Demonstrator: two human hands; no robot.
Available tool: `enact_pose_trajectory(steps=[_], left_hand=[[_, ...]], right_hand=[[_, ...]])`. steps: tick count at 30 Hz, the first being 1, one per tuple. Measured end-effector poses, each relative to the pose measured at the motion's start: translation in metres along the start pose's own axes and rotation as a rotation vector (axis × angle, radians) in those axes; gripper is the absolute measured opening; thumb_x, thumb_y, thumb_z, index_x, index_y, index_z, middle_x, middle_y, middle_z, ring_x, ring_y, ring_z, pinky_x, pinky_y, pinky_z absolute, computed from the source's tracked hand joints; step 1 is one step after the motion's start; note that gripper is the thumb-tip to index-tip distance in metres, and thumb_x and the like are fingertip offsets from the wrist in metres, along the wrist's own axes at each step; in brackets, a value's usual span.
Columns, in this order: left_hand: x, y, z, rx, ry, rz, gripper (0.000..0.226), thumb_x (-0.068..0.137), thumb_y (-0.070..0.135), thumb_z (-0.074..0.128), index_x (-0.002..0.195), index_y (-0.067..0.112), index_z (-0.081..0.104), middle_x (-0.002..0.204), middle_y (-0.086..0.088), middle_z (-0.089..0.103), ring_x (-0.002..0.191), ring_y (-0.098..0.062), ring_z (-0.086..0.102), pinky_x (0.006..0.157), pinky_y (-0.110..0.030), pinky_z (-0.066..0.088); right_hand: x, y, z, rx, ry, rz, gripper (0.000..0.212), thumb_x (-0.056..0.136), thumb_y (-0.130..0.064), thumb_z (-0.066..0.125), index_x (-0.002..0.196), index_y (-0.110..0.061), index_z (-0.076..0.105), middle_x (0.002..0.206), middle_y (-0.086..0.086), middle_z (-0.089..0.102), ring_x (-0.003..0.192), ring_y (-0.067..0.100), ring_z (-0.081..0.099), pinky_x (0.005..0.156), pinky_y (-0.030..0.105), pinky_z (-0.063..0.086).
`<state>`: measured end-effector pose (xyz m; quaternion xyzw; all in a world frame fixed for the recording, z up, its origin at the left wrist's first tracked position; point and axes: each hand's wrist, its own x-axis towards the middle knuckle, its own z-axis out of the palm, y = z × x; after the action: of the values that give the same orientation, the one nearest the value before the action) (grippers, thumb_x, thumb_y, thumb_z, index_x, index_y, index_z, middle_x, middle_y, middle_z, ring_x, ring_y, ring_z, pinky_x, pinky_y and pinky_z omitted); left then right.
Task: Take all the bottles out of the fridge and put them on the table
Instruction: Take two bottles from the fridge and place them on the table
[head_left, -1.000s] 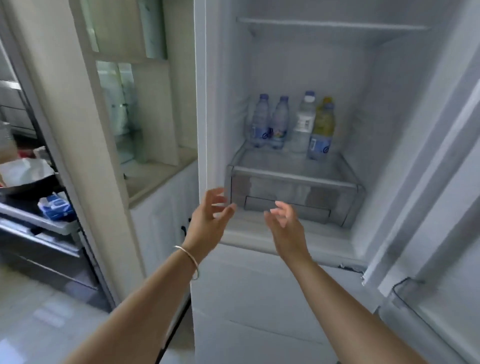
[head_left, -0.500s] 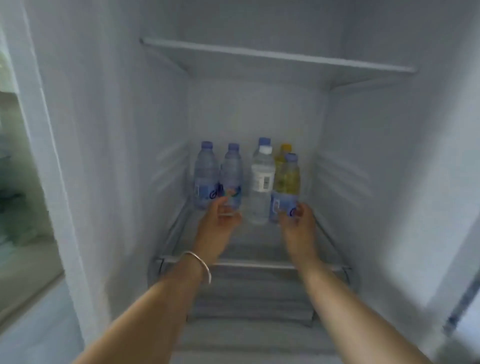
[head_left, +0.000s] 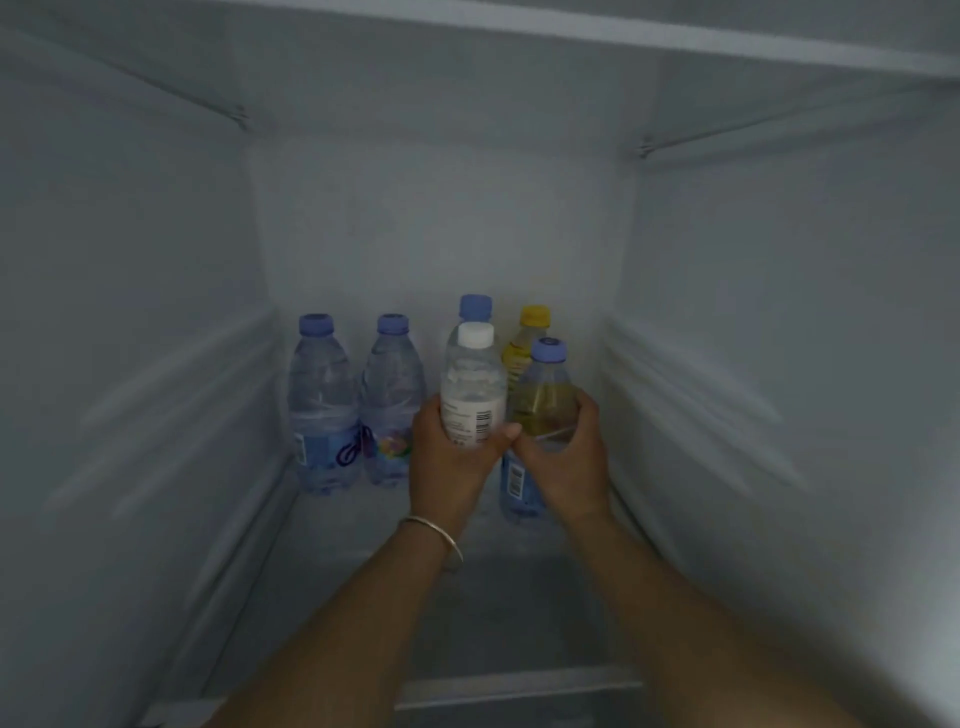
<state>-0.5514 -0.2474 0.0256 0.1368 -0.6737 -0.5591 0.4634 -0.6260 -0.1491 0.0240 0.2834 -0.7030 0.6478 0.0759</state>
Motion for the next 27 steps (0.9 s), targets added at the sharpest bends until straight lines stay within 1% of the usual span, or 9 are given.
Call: enact_pose_trajectory(steps=[4,7,12,15,17,19,21,23,27], left_hand=[[0.000,-0.005,0.009,-0.047,0.088,-0.035,0.053,0.064,0.023,0.084,0.107,0.017,0.054,0.103,0.004,0.064,0.093,-0.007,0.063,0.076,-0.019,0.050],[-0.004,-0.003,0.012,-0.060,0.136,-0.033,0.051,0.065,0.026,0.084,0.105,0.017,0.055,0.101,0.007,0.065,0.091,-0.005,0.063,0.076,-0.019,0.051],[-0.010,0.012,0.004,-0.044,0.179,0.028,0.045,0.066,0.030,0.082,0.102,0.023,0.057,0.101,0.005,0.066,0.094,-0.007,0.064,0.077,-0.018,0.051],[-0.019,0.037,-0.007,-0.044,0.153,0.061,0.038,0.069,0.028,0.080,0.096,0.037,0.054,0.099,0.011,0.065,0.089,0.004,0.062,0.075,-0.014,0.048],[-0.030,0.057,-0.018,-0.051,0.134,0.079,0.039,0.069,0.028,0.080,0.095,0.039,0.053,0.097,0.016,0.064,0.084,0.010,0.061,0.073,-0.010,0.046],[-0.048,0.080,-0.032,-0.076,0.123,0.107,0.042,0.067,0.030,0.082,0.098,0.037,0.054,0.097,0.016,0.065,0.087,0.007,0.063,0.075,-0.013,0.048],[-0.073,0.101,-0.048,-0.106,0.109,0.131,0.046,0.067,0.030,0.082,0.104,0.031,0.055,0.102,0.012,0.066,0.094,-0.004,0.065,0.081,-0.021,0.050],[-0.103,0.123,-0.067,-0.133,0.067,0.146,0.045,0.067,0.030,0.081,0.104,0.032,0.055,0.102,0.011,0.067,0.096,-0.008,0.065,0.082,-0.022,0.051],[-0.180,0.157,-0.104,-0.162,-0.052,0.143,0.042,0.057,0.048,0.073,0.093,0.031,0.060,0.084,0.013,0.070,0.077,0.005,0.065,0.067,-0.011,0.048]], right_hand=[[0.000,0.006,0.006,0.036,0.067,0.001,0.054,0.069,-0.023,0.081,0.112,-0.020,0.050,0.092,-0.012,0.062,0.077,-0.012,0.059,0.066,0.005,0.046],[-0.004,0.009,0.012,0.091,0.115,0.001,0.051,0.068,-0.019,0.082,0.110,-0.018,0.052,0.094,-0.007,0.065,0.082,-0.004,0.062,0.074,0.016,0.050],[-0.015,-0.007,0.015,0.124,0.145,-0.058,0.053,0.066,-0.021,0.083,0.105,-0.032,0.050,0.096,-0.013,0.063,0.084,-0.007,0.062,0.073,0.013,0.050],[-0.028,-0.033,0.011,0.146,0.166,-0.106,0.053,0.066,-0.023,0.084,0.101,-0.039,0.048,0.098,-0.008,0.064,0.089,0.005,0.064,0.075,0.020,0.051],[-0.043,-0.054,0.007,0.170,0.181,-0.139,0.052,0.064,-0.026,0.083,0.097,-0.042,0.047,0.096,-0.007,0.064,0.088,0.009,0.064,0.074,0.019,0.051],[-0.065,-0.077,0.000,0.196,0.187,-0.165,0.052,0.060,-0.034,0.083,0.096,-0.043,0.046,0.096,-0.003,0.064,0.089,0.011,0.064,0.076,0.020,0.052],[-0.093,-0.101,-0.006,0.213,0.176,-0.181,0.053,0.054,-0.049,0.078,0.096,-0.040,0.048,0.098,0.000,0.064,0.091,0.014,0.065,0.079,0.029,0.054],[-0.128,-0.123,-0.015,0.203,0.191,-0.187,0.054,0.051,-0.055,0.075,0.096,-0.036,0.051,0.097,-0.001,0.065,0.090,0.015,0.066,0.080,0.036,0.054],[-0.216,-0.154,-0.042,0.087,0.293,-0.216,0.057,0.054,-0.052,0.075,0.100,-0.026,0.054,0.090,-0.006,0.069,0.085,0.011,0.068,0.079,0.031,0.054]])
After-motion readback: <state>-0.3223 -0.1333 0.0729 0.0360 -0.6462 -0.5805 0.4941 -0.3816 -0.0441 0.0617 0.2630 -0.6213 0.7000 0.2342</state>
